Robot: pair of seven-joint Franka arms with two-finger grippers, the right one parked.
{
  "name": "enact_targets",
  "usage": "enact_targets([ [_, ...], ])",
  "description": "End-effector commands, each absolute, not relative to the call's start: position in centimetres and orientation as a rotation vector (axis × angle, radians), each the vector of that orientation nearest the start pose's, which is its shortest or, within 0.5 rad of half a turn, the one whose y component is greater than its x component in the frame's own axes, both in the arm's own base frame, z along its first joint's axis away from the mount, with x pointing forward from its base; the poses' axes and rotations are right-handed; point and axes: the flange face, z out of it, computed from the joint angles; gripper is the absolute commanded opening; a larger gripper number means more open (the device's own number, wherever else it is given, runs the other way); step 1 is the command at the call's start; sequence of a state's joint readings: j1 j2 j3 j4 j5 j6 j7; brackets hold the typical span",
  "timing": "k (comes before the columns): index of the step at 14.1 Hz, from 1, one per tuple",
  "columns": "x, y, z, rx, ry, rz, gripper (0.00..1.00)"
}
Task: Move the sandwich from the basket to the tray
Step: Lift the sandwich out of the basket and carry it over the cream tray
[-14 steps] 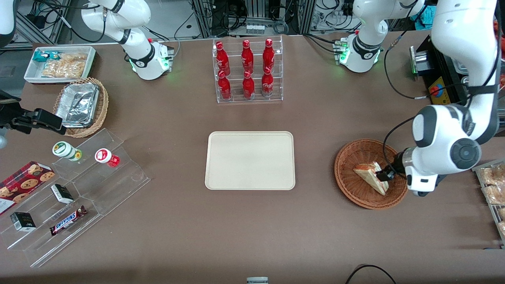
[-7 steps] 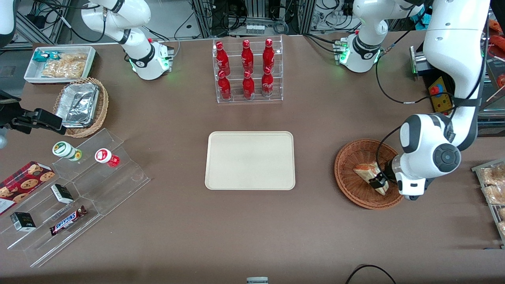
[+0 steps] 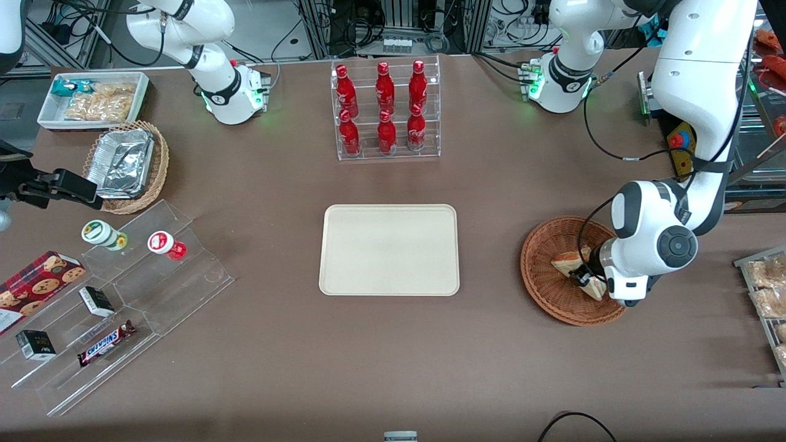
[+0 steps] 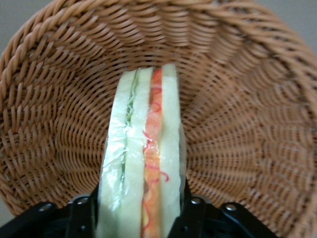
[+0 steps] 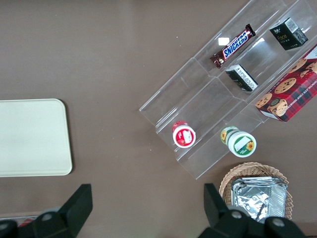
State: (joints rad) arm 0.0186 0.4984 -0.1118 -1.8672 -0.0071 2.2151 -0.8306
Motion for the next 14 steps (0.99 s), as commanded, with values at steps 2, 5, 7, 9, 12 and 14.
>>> enact_targets([
  [2, 63.7, -11.5, 31.4, -2.927, -1.025, 0.277, 0.29],
  [5, 63.1, -20.4, 35.7, -2.956, -0.859, 0.302, 0.29],
  [7, 61.5, -27.7, 35.9, -2.992, -0.745, 0.283, 0.3],
  [9, 59.6, -35.2, 34.9, -3.033, -0.581, 0.273, 0.3],
  [12, 57.3, -43.4, 32.8, -3.075, -0.403, 0.256, 0.3],
  [14, 55.9, -47.5, 30.7, -3.092, -0.298, 0.265, 0.3],
])
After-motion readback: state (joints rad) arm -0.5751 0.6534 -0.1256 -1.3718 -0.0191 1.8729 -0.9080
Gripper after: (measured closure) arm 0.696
